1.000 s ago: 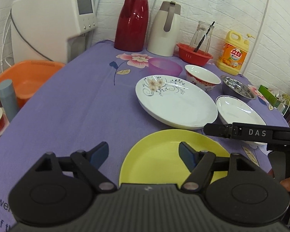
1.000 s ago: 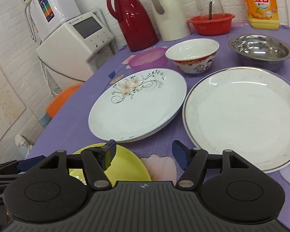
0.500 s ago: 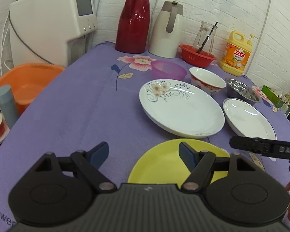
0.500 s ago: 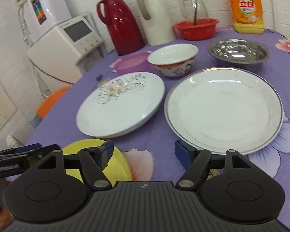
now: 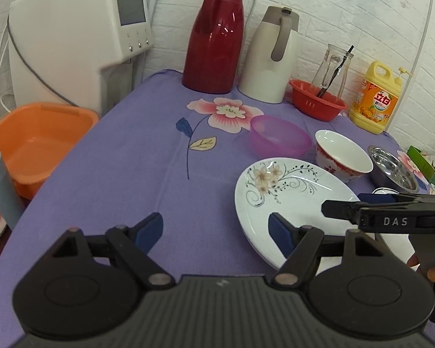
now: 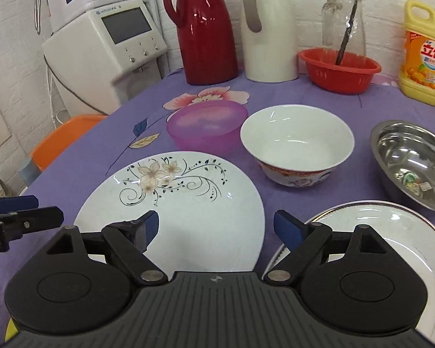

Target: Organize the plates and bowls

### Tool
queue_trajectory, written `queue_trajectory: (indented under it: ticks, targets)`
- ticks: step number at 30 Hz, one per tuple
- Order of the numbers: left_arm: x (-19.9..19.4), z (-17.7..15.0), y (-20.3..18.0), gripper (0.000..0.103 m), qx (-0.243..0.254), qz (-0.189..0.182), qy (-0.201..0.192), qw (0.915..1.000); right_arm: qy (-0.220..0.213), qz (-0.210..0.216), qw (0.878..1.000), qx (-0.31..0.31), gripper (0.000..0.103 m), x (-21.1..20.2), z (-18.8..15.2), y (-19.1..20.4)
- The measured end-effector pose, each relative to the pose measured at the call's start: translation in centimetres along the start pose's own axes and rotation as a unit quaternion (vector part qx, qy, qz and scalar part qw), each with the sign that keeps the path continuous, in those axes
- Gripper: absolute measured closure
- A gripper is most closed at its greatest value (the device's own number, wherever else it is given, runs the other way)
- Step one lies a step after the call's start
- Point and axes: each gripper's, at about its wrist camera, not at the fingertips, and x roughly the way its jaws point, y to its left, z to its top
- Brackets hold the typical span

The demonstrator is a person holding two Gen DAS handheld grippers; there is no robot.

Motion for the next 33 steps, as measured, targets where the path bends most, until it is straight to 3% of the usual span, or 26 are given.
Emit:
queue_trajectory:
  ticks: [4, 18, 28, 33]
  targets:
    - [1.2, 0.4, 0.2, 0.03, 0.0, -0.004, 0.009, 1.0, 0.022, -0.005, 1.0, -0.013, 0.0, 1.7, 0.0, 1.2]
    - [4.5, 0.4, -1.9, 0.03, 0.025, -0.015, 0.038, 0.9988, -0.003, -0.009, 0.998, -0.054, 0.0, 0.5, -1.8, 2.4]
    - [5.9, -0.2, -2.5, 0.031, 0.045, 0.001, 0.042, 0.9981, -0.023, -0.008, 0.995, -0.094, 0.0, 0.7, -2.7, 2.8]
    - [6.0, -0.1, -2.7, 0.043, 0.048, -0.014, 0.041, 0.9979, -0.037, -0.023, 0.995, -0.089, 0.0, 0.8, -3.0, 3.3]
